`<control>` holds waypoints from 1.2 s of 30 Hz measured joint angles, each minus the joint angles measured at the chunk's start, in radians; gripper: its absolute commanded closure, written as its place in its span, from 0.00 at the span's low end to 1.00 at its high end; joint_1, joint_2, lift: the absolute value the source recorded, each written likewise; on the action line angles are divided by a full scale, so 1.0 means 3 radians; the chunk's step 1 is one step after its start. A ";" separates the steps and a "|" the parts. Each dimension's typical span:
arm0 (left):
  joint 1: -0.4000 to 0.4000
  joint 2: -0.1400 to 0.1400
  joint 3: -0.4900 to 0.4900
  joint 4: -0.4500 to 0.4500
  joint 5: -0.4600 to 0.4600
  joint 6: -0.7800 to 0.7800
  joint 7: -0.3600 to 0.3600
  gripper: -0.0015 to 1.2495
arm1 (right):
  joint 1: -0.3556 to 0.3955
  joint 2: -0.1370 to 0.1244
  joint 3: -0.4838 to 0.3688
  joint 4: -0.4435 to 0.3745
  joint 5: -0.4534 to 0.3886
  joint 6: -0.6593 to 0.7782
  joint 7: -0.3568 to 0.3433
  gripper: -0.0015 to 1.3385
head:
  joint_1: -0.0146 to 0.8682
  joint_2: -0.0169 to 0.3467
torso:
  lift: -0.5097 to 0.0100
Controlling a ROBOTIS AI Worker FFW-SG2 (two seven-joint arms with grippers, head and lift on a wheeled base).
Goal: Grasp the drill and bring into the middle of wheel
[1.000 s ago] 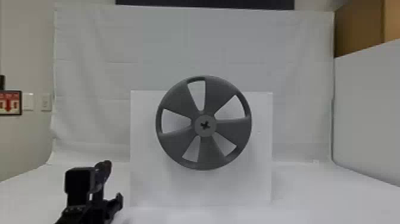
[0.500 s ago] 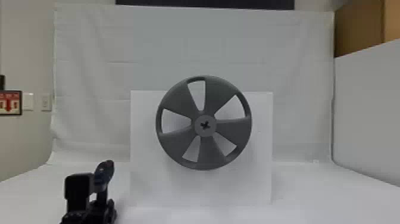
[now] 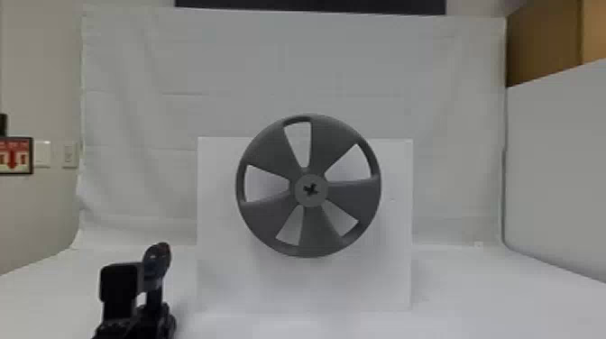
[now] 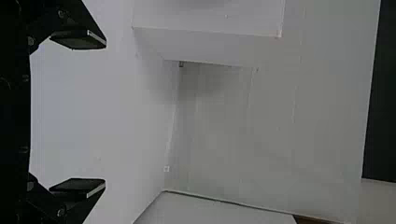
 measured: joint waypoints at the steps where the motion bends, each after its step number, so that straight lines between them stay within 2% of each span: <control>1: 0.0000 0.0000 -0.0003 -0.0001 -0.0002 -0.0002 0.0001 0.94 | 0.0001 0.0001 0.0000 0.0000 0.0000 0.0000 0.0000 0.18 | 0.02 0.05 | 0.20; 2: 0.0000 -0.0001 -0.0004 -0.0001 -0.0004 -0.0007 0.0002 0.98 | 0.0001 0.0002 -0.0001 0.0000 0.0000 0.0000 0.0000 0.18 | 0.02 0.05 | 0.20; 9: 0.0049 -0.0001 -0.0026 -0.0007 -0.0011 -0.0184 0.0122 0.98 | 0.0011 0.0007 -0.0008 0.0000 0.0003 0.0003 0.0000 0.18 | 0.02 0.05 | 0.20; 21: 0.0110 0.0004 0.0006 -0.0130 -0.0014 -0.0255 0.0099 0.98 | 0.0010 0.0011 0.0005 0.0005 0.0015 0.0010 0.0000 0.18 | 0.02 0.05 | 0.20; 30: 0.0270 0.0023 0.0130 -0.0507 -0.0069 -0.0252 -0.0026 0.98 | 0.0019 0.0017 -0.0010 0.0005 0.0013 0.0012 0.0000 0.18 | 0.02 0.05 | 0.20; 36: 0.0398 0.0079 0.0137 -0.0917 -0.0030 -0.0116 -0.0082 0.98 | 0.0021 0.0022 -0.0025 0.0005 0.0006 0.0012 0.0000 0.18 | 0.02 0.05 | 0.20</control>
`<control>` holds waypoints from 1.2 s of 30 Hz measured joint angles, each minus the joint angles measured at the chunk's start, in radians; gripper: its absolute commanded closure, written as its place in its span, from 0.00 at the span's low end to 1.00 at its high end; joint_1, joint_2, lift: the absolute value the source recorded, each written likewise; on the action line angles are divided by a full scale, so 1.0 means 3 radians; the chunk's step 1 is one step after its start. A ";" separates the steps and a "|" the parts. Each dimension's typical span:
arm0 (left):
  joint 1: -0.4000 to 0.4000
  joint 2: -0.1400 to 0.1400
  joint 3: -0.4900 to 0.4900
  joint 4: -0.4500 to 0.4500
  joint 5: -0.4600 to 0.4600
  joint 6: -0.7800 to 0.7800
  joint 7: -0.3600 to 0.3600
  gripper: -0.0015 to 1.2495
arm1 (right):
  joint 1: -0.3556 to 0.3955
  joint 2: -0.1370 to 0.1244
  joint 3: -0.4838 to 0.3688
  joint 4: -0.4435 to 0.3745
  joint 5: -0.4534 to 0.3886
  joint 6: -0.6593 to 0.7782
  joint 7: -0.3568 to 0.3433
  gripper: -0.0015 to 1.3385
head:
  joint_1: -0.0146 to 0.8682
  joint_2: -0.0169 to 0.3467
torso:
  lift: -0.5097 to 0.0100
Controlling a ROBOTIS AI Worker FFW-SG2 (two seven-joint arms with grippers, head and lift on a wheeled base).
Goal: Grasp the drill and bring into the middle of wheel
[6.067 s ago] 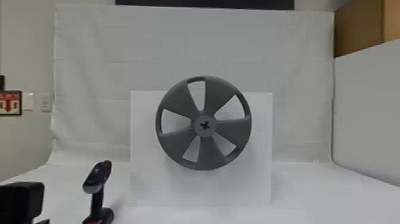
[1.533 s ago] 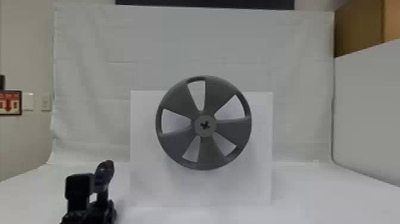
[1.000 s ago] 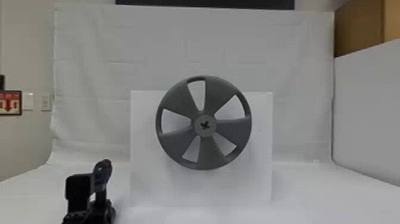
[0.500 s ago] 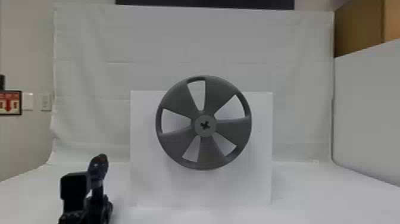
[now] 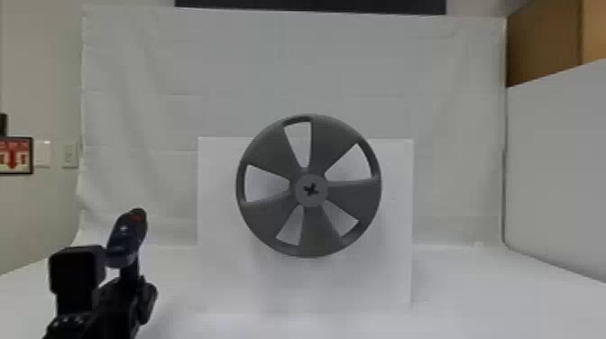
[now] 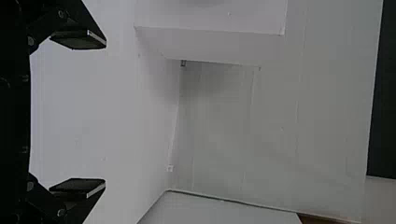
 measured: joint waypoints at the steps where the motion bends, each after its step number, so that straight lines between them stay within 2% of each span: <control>1: 0.0024 0.0015 -0.0008 -0.0097 0.0010 0.0043 -0.0018 0.98 | 0.0001 0.0000 -0.0002 0.0000 -0.0002 0.0001 0.0000 0.18 | 0.02 0.05 | 0.20; 10: 0.0197 0.0154 -0.0171 -0.0788 0.0049 0.0257 -0.0044 0.98 | 0.0001 0.0003 -0.0011 0.0000 -0.0010 0.0005 0.0000 0.18 | 0.02 0.05 | 0.20; 17: 0.0334 0.0307 -0.0457 -0.1154 -0.0019 0.0282 -0.0035 0.98 | 0.0003 0.0011 -0.0025 0.0000 -0.0016 0.0008 0.0000 0.18 | 0.02 0.05 | 0.20; 22: 0.0403 0.0389 -0.0664 -0.1295 -0.0033 0.0283 0.0010 0.98 | 0.0004 0.0019 -0.0034 0.0000 -0.0017 0.0008 0.0000 0.18 | 0.02 0.05 | 0.20; 26: 0.0411 0.0403 -0.0781 -0.1326 0.0023 0.0283 0.0015 0.98 | 0.0004 0.0023 -0.0037 0.0000 -0.0015 0.0008 0.0000 0.18 | 0.02 0.05 | 0.20; 36: 0.0314 0.0507 -0.1139 -0.1338 0.0124 0.0282 0.0004 0.98 | -0.0006 0.0031 -0.0043 0.0000 -0.0009 0.0008 0.0000 0.18 | 0.02 0.05 | 0.20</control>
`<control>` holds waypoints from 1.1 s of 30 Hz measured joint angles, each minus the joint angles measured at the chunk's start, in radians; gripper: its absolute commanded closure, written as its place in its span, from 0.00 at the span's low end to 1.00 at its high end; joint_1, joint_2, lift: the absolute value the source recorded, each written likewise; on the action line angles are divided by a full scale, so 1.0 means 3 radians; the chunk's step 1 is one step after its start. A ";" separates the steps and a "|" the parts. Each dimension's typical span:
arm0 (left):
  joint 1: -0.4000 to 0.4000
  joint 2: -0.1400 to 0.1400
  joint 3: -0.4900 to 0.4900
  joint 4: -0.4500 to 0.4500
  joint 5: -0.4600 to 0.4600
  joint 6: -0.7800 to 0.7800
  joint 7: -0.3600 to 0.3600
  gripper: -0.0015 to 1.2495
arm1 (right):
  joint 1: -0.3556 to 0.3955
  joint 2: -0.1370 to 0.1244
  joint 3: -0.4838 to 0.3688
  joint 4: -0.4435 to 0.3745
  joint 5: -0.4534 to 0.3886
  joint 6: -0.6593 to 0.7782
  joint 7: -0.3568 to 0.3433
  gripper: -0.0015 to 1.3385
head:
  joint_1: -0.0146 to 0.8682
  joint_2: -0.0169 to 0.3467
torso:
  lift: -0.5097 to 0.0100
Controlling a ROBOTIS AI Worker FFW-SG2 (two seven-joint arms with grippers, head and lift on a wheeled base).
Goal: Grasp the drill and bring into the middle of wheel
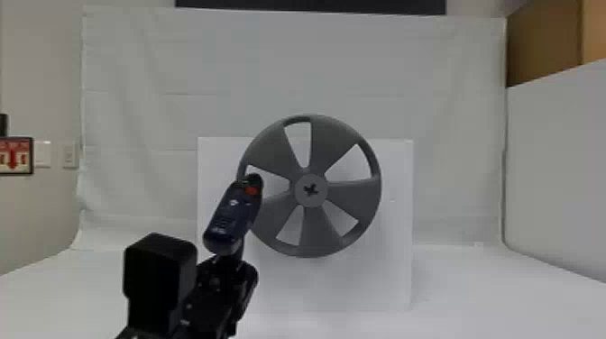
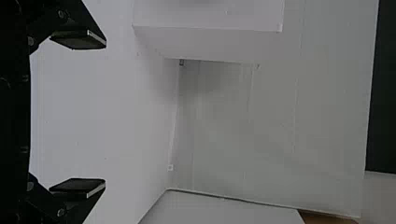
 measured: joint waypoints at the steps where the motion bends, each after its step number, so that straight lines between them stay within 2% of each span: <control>1: -0.0016 0.0011 -0.0033 0.0000 0.0001 -0.0001 -0.0013 0.98 | -0.0001 0.0000 0.0002 0.0000 0.0001 0.0000 0.0000 0.18 | 0.02 0.05 | 0.20; 7: -0.0118 0.0053 -0.0188 0.0026 0.0003 -0.0004 -0.0080 0.98 | -0.0011 0.0007 0.0019 0.0000 0.0016 0.0000 0.0000 0.18 | 0.02 0.05 | 0.20; 14: -0.0234 0.0056 -0.0309 0.0142 0.0104 -0.0004 -0.0082 0.98 | -0.0018 0.0007 0.0036 0.0000 0.0029 0.0000 0.0000 0.18 | 0.02 0.05 | 0.20; 22: -0.0372 -0.0011 -0.0369 0.0384 0.0271 0.0005 -0.0081 0.98 | -0.0021 0.0001 0.0061 0.0000 0.0050 0.0000 0.0000 0.18 | 0.02 0.05 | 0.20; 33: -0.0523 -0.0087 -0.0383 0.0627 0.0287 0.0002 -0.0081 0.98 | -0.0028 -0.0009 0.0093 0.0004 0.0070 0.0002 0.0000 0.18 | 0.02 0.05 | 0.20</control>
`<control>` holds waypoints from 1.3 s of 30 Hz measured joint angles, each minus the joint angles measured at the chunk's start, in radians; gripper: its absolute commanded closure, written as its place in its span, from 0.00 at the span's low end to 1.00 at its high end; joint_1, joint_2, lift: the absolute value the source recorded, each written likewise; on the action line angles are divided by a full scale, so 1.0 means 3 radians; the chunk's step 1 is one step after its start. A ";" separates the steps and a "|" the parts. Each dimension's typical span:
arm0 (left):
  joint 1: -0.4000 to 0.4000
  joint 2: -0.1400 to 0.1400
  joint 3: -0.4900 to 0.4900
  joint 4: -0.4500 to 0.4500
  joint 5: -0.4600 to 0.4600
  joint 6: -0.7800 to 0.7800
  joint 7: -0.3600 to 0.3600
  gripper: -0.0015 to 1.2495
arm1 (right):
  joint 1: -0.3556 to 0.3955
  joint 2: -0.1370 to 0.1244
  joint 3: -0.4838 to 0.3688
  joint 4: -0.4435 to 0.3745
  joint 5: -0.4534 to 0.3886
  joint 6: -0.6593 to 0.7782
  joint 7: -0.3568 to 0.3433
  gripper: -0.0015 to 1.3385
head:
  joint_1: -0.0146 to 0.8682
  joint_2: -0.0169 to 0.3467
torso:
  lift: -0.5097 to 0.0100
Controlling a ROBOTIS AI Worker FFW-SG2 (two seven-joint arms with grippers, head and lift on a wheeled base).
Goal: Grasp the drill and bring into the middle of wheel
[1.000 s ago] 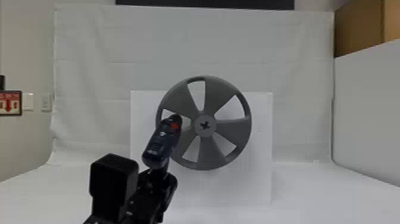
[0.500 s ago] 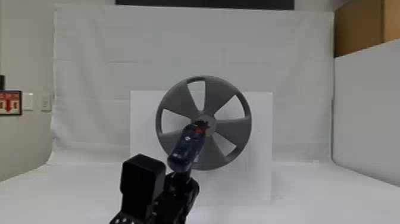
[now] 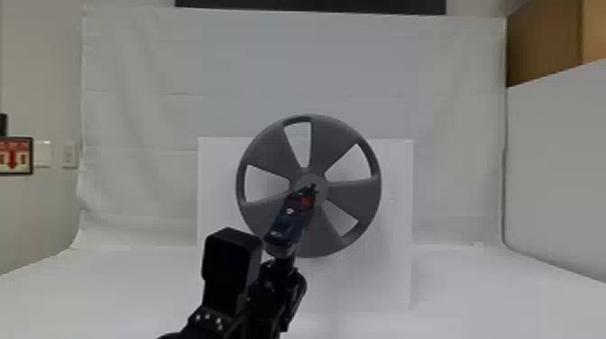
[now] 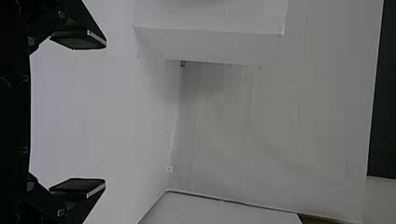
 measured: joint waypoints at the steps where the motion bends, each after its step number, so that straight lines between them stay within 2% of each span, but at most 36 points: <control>1: -0.0012 -0.0007 -0.0004 0.0024 -0.0001 -0.0001 0.0000 0.98 | 0.0000 0.0000 0.0002 0.0000 0.0002 0.0001 0.0000 0.18 | 0.02 0.05 | 0.20; 39: -0.0239 -0.0128 -0.0030 0.0452 -0.0105 -0.0067 -0.0004 0.98 | 0.0008 -0.0027 0.0050 0.0011 0.0003 0.0023 0.0000 0.18 | 0.02 0.05 | 0.20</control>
